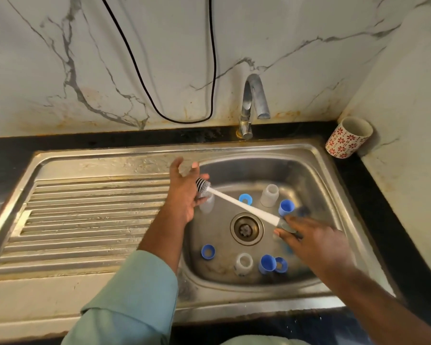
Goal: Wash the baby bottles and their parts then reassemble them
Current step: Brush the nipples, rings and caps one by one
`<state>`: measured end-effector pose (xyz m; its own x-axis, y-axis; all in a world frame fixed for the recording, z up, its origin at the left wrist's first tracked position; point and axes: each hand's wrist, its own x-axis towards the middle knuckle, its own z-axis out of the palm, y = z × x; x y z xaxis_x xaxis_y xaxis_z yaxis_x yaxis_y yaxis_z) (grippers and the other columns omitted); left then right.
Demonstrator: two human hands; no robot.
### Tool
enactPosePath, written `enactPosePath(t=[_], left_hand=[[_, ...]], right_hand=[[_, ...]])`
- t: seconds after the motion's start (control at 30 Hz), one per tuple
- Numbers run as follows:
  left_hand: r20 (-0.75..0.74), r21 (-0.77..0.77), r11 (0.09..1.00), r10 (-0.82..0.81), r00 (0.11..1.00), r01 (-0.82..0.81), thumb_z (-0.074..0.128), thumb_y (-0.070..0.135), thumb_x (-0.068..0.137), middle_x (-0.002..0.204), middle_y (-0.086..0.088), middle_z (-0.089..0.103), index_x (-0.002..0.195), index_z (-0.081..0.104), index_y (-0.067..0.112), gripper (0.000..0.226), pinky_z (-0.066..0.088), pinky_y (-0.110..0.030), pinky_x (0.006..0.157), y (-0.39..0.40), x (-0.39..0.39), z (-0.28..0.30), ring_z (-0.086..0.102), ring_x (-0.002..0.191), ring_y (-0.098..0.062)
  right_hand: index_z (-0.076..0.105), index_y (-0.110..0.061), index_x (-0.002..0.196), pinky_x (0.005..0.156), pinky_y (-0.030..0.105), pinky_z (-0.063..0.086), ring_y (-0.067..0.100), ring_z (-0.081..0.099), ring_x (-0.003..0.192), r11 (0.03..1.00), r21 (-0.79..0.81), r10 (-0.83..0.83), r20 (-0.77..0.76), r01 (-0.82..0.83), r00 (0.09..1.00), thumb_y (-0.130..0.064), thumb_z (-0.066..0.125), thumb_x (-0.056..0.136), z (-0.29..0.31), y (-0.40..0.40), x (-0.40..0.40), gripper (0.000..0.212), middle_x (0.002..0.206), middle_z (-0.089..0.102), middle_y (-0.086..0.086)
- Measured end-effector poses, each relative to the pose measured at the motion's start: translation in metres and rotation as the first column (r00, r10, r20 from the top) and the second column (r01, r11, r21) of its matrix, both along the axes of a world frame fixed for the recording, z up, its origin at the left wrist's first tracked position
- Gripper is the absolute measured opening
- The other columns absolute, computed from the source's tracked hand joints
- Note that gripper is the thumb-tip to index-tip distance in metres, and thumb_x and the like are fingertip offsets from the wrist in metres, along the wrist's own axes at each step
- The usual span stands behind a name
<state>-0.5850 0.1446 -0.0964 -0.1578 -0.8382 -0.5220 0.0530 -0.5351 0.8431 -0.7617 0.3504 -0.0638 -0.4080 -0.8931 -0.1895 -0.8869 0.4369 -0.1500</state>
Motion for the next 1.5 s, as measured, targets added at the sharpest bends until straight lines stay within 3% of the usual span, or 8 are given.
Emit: enactPosePath(t=[0.17, 0.23, 0.3, 0.4, 0.53, 0.67, 1.17, 1.5], left_hand=[[0.14, 0.021, 0.986, -0.166, 0.976, 0.165, 0.039, 0.059, 0.098, 0.1, -0.011, 0.074, 0.104, 0.066, 0.016, 0.051, 0.057, -0.049, 0.081, 0.005, -0.002, 0.002, 0.072, 0.092, -0.031], [0.07, -0.012, 0.997, -0.078, 0.994, 0.079, 0.045, 0.053, 0.098, 0.093, -0.016, 0.072, 0.099, 0.062, 0.009, 0.048, 0.059, -0.046, 0.078, 0.007, -0.007, -0.003, 0.073, 0.084, -0.03], [-0.086, 0.017, 1.0, -0.001, 0.996, 0.002, 0.049, 0.045, 0.099, 0.079, -0.015, 0.066, 0.093, 0.06, 0.005, 0.042, 0.06, -0.043, 0.077, 0.006, -0.008, -0.005, 0.07, 0.07, -0.025], [-0.316, 0.098, 0.995, 0.03, 0.948, 0.001, 0.048, 0.04, 0.1, 0.064, -0.009, 0.059, 0.078, 0.057, 0.007, 0.041, 0.058, -0.047, 0.085, 0.001, -0.004, -0.001, 0.064, 0.064, -0.022], [-0.479, 0.272, 0.951, 0.269, 0.836, -0.15, 0.039, 0.044, 0.103, 0.057, -0.004, 0.058, 0.067, 0.051, 0.014, 0.049, 0.054, -0.044, 0.086, -0.003, -0.003, -0.002, 0.067, 0.063, -0.021], [-0.519, 0.373, 0.9, 0.405, 0.753, -0.226, 0.032, 0.036, 0.107, 0.054, -0.001, 0.058, 0.066, 0.047, 0.017, 0.048, 0.048, -0.041, 0.086, -0.006, 0.001, -0.009, 0.068, 0.063, -0.02], [-0.657, 0.313, 0.933, 0.348, 0.669, -0.178, 0.033, 0.036, 0.106, 0.109, -0.012, 0.071, 0.126, 0.057, 0.008, 0.042, 0.05, -0.043, 0.098, 0.007, 0.002, -0.005, 0.067, 0.104, -0.024], [-0.343, 0.313, 0.906, 0.386, 0.856, -0.284, 0.044, 0.024, 0.098, 0.054, 0.001, 0.042, 0.069, 0.05, 0.016, 0.032, 0.028, -0.017, 0.033, 0.001, -0.003, 0.002, 0.035, 0.037, -0.008]], right_hand=[[0.062, -0.032, 0.109, 0.053, 0.022, 0.048, 0.006, 0.054, 0.064, 0.987, -0.088, 0.112, -0.203, -0.132, 0.973, -0.063, 0.027, 0.093, -0.002, 0.013, -0.003, 0.05, 0.079, 0.061, -0.01], [0.061, -0.032, 0.095, 0.055, 0.024, 0.05, 0.006, 0.055, 0.059, 0.999, -0.034, -0.025, 0.095, 0.029, 0.995, -0.065, 0.038, 0.092, -0.002, 0.011, -0.003, 0.041, 0.072, 0.061, -0.009], [0.071, -0.017, 0.087, 0.047, 0.026, 0.042, 0.011, 0.046, 0.047, 0.945, 0.241, -0.328, 0.693, 0.222, 0.642, -0.06, 0.055, 0.086, 0.003, 0.005, -0.008, 0.046, 0.06, 0.057, -0.003], [0.073, -0.005, 0.09, 0.043, 0.023, 0.03, 0.012, 0.034, 0.044, 0.885, 0.439, -0.464, 0.853, 0.155, 0.239, -0.059, 0.055, 0.078, 0.009, 0.005, -0.019, 0.058, 0.054, 0.046, 0.002], [0.067, -0.026, 0.097, 0.048, 0.022, 0.044, 0.002, 0.045, 0.05, 0.993, -0.053, 0.11, 0.209, -0.101, 0.972, -0.069, 0.037, 0.089, -0.004, 0.012, -0.025, 0.054, 0.064, 0.058, -0.01], [0.074, -0.015, 0.106, 0.036, 0.028, 0.044, 0.01, 0.051, 0.048, 0.841, -0.391, 0.295, -0.249, -0.374, 0.923, -0.049, 0.039, 0.095, -0.012, 0.021, -0.033, 0.051, 0.067, 0.063, -0.004], [0.033, -0.058, 0.131, 0.058, 0.018, 0.051, 0.0, 0.055, 0.06, 0.983, -0.161, 0.161, 0.541, -0.087, 0.825, -0.029, 0.052, 0.098, 0.006, 0.004, 0.012, 0.048, 0.073, 0.055, -0.009], [0.026, -0.053, 0.144, 0.054, 0.017, 0.043, -0.007, 0.051, 0.056, 0.977, -0.063, 0.207, 0.534, -0.206, 0.82, -0.035, 0.037, 0.102, 0.016, -0.001, 0.029, 0.047, 0.064, 0.049, -0.009]])
